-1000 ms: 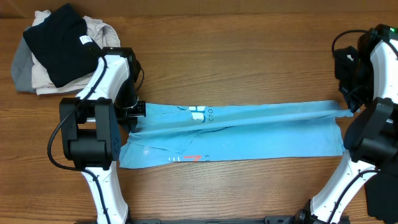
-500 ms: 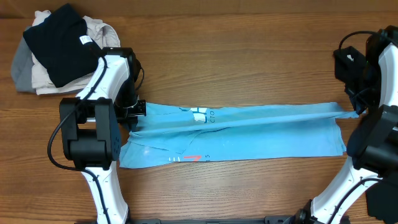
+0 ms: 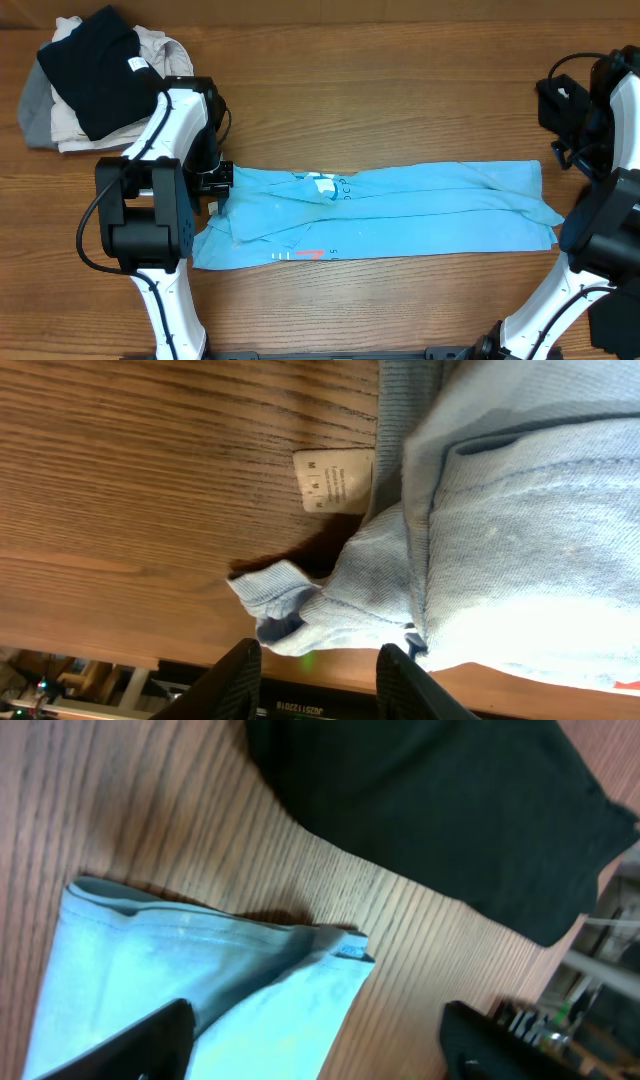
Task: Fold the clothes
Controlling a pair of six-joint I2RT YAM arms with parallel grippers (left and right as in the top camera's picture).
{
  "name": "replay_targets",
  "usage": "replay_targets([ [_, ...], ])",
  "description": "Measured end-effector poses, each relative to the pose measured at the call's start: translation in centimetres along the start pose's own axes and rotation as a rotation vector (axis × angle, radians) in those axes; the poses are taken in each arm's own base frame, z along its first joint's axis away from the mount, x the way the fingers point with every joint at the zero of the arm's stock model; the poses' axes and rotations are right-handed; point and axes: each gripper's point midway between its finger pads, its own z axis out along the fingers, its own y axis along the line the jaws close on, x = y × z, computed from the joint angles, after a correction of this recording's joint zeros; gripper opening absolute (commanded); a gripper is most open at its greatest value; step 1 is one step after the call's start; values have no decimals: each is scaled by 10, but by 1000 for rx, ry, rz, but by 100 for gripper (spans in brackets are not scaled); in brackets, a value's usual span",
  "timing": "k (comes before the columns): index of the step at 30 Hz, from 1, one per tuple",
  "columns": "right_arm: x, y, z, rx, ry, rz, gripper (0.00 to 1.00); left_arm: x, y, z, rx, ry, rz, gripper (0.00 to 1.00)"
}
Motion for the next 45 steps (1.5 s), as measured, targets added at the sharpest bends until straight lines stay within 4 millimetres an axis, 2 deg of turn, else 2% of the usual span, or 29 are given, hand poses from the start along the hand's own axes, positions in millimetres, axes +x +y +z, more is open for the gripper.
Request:
replay_targets([
  [5,-1,9,0,-44,4,-2,89,-2,0,-2,2,-10,-1,38],
  [10,-2,34,-6,-180,13,-45,91,-12,-2,-20,14,-68,-3,33],
  [14,-2,40,-27,-284,-12,-74,100,-24,-5,-39,40,-138,-2,28],
  [16,-1,39,-43,-340,-41,-99,100,-29,-10,-48,55,-183,5,29],
  [18,2,34,-60,-387,-67,-119,100,-31,-15,-57,65,-232,14,35],
  [22,4,16,-82,-435,-103,-142,100,-14,-28,-91,81,-348,67,75],
  [23,4,9,-84,-441,-100,-140,100,-7,-31,-101,88,-379,81,80],
  [26,-2,-4,-79,-470,-67,-144,100,19,-43,-130,140,-457,126,84],
  [29,0,-9,-68,-547,7,-201,100,42,-60,-143,202,-470,190,82],
  [32,14,-7,-54,-622,99,-272,98,49,-83,-141,246,-460,259,73],
  [33,20,-4,-50,-639,126,-293,97,51,-90,-136,253,-450,278,66],
  [34,26,-2,-46,-653,149,-312,95,53,-97,-130,257,-436,295,54],
  [36,37,5,-39,-679,186,-349,91,55,-112,-114,261,-409,328,24],
  [38,43,11,-37,-701,201,-370,85,56,-124,-97,259,-384,349,5],
  [41,48,19,-37,-732,205,-400,67,56,-132,-66,253,-336,346,4],
  [42,48,21,-39,-741,202,-409,63,57,-133,-58,251,-319,339,4],
  [45,51,25,-43,-769,207,-419,63,53,-132,-35,250,-298,310,4],
])
